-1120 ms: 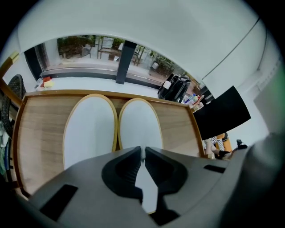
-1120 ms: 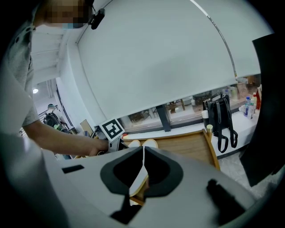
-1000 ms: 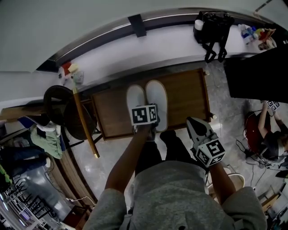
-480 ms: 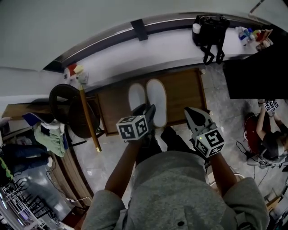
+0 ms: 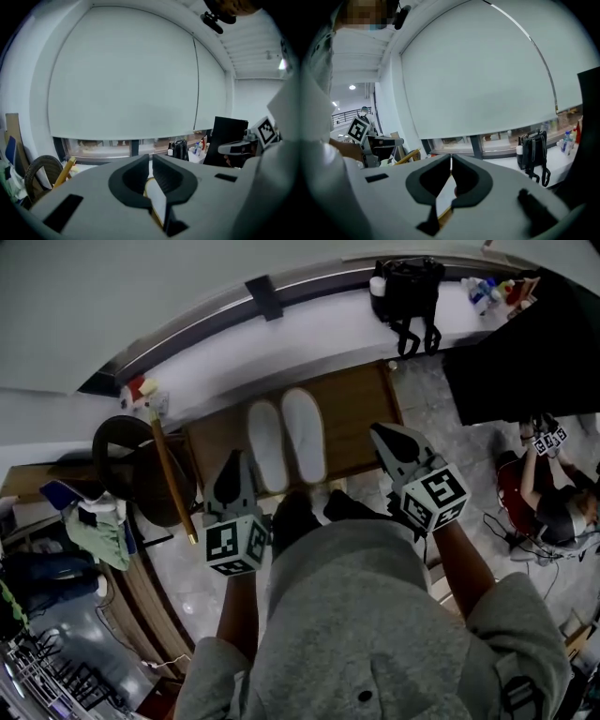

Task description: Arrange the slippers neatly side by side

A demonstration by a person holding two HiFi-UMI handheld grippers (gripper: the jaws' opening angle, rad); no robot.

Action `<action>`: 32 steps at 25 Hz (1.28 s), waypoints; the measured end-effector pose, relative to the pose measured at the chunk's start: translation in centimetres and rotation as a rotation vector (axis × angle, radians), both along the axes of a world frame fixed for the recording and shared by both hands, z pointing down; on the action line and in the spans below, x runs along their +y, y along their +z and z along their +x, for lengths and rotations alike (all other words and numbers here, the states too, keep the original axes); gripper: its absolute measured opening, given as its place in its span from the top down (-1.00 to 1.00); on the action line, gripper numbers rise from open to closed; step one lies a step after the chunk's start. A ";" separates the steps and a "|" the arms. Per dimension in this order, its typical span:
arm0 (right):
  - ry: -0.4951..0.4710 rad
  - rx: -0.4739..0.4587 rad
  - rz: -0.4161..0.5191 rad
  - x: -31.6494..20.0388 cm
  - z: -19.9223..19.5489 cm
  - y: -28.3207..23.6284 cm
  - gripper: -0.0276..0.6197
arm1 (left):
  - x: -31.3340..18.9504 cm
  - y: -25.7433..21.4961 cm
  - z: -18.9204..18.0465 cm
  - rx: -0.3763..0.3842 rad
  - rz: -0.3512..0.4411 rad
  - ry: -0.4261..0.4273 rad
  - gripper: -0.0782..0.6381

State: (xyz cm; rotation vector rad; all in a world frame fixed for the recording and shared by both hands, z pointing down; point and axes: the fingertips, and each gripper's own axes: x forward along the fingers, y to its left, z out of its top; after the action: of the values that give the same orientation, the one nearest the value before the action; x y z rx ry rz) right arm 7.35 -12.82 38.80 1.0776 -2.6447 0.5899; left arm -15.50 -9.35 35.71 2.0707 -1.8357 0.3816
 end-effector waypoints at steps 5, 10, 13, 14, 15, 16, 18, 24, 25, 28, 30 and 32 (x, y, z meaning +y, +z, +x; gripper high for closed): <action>0.020 0.009 0.036 0.4 1.5 -1.6 0.82 | 0.8 -2.6 1.7 -0.010 0.069 0.011 0.73; 0.066 0.024 0.058 0.9 2.1 -2.8 0.82 | 1.7 -4.2 2.5 -0.021 0.105 0.052 0.73; 0.080 0.025 0.064 1.0 2.0 -3.3 0.82 | 2.0 -4.8 2.6 -0.004 0.112 0.054 0.73; 0.080 0.027 0.066 1.1 1.9 -3.5 0.82 | 2.1 -4.9 2.6 -0.001 0.112 0.057 0.73; 0.078 0.028 0.069 1.1 1.7 -3.7 0.82 | 2.2 -4.9 2.5 0.003 0.111 0.060 0.73; 0.078 0.030 0.072 1.2 1.7 -3.8 0.82 | 2.3 -4.9 2.5 0.010 0.110 0.059 0.73; 0.083 0.033 0.078 1.1 1.8 -3.8 0.82 | 2.5 -4.7 2.5 0.018 0.106 0.062 0.73; 0.081 0.044 0.090 1.3 1.4 -3.8 0.82 | 2.7 -4.6 2.6 0.040 0.108 0.058 0.73; 0.079 0.045 0.091 1.3 1.3 -3.9 0.82 | 2.7 -4.6 2.7 0.043 0.108 0.056 0.73; 0.071 0.053 0.094 1.3 1.2 -3.9 0.82 | 2.7 -4.5 2.7 0.045 0.104 0.061 0.73; 0.069 0.056 0.093 1.2 1.1 -3.9 0.82 | 2.6 -4.4 2.6 0.045 0.098 0.065 0.73; 0.066 0.058 0.091 1.1 0.9 -3.9 0.82 | 2.6 -4.2 2.5 0.038 0.092 0.072 0.73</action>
State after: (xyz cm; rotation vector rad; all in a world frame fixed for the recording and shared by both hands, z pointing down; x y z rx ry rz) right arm 8.27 -11.71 34.90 1.1936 -2.6173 0.4476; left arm -12.98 -6.78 31.50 2.1946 -1.7915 0.2787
